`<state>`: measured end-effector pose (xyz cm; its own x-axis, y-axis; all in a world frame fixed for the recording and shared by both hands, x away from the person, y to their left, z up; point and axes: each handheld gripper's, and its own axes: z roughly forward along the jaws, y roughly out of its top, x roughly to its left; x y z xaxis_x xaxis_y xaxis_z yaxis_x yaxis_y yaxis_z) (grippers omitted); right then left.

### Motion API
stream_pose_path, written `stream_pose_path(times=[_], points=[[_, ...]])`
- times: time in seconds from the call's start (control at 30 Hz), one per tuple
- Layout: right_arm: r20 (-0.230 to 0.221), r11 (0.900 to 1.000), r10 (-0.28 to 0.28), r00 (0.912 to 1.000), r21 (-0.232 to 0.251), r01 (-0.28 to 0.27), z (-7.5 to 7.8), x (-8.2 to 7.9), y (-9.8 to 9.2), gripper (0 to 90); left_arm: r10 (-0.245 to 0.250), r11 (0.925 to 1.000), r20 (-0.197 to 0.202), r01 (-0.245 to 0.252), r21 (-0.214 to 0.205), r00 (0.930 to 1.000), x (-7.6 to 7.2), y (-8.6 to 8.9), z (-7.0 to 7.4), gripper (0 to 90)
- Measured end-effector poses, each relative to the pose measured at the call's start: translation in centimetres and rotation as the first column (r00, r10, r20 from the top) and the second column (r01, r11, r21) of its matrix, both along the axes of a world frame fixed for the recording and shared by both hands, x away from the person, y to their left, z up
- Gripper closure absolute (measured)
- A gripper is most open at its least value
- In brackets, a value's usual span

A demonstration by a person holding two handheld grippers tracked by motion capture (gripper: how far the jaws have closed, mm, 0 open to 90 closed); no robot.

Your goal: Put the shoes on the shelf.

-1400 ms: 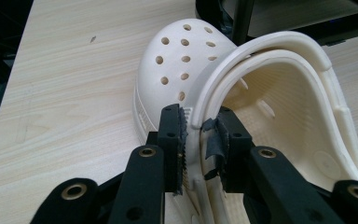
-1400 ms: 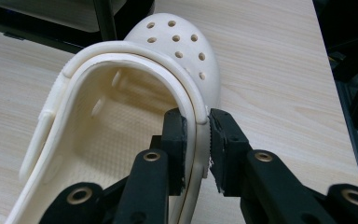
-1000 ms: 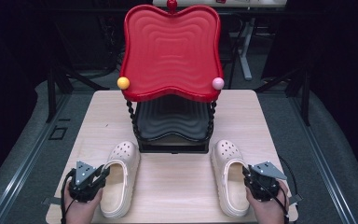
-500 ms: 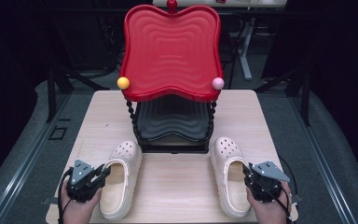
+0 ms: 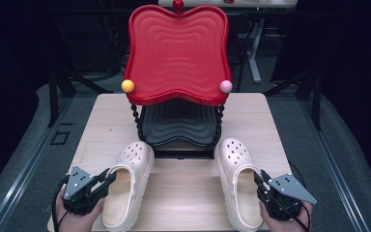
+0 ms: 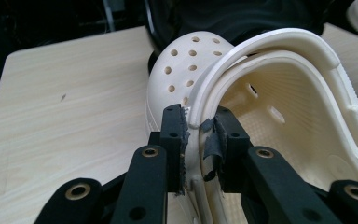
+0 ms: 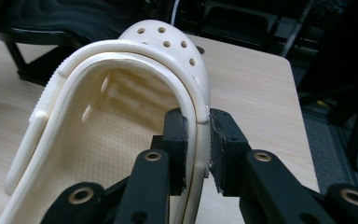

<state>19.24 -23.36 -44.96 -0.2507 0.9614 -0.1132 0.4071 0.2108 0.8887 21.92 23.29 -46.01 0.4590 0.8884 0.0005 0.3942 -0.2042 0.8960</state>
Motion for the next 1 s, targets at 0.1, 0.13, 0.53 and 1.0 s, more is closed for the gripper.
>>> stream_pose_path(times=[0.1,0.13,0.53,1.0], points=[[0.004,0.9998,0.019,0.9998,-0.002,-0.019,0.2,-0.2,0.5,77.1,-0.014,0.9999,0.013,0.015,-0.008,0.9998,-0.1,-0.4,0.6,76.3],[0.007,0.9996,0.029,0.9995,-0.002,-0.029,0.3,-0.3,0.8,77.1,-0.023,0.9997,0.022,0.023,-0.01,0.9995,0.0,-0.6,0.9,76.3],[0.001,0.991,0.134,0.991,0.003,-0.134,1.1,3.8,5.2,77.1,-0.052,0.9987,0.078,0.052,-0.001,0.9956,2.9,-4.1,2.0,76.4],[-0.007,0.9925,0.122,0.9925,-0.001,-0.122,1.6,8.3,7.7,77.1,-0.038,0.9993,0.077,0.037,0.011,0.9963,6.1,-6.2,1.9,76.4]])
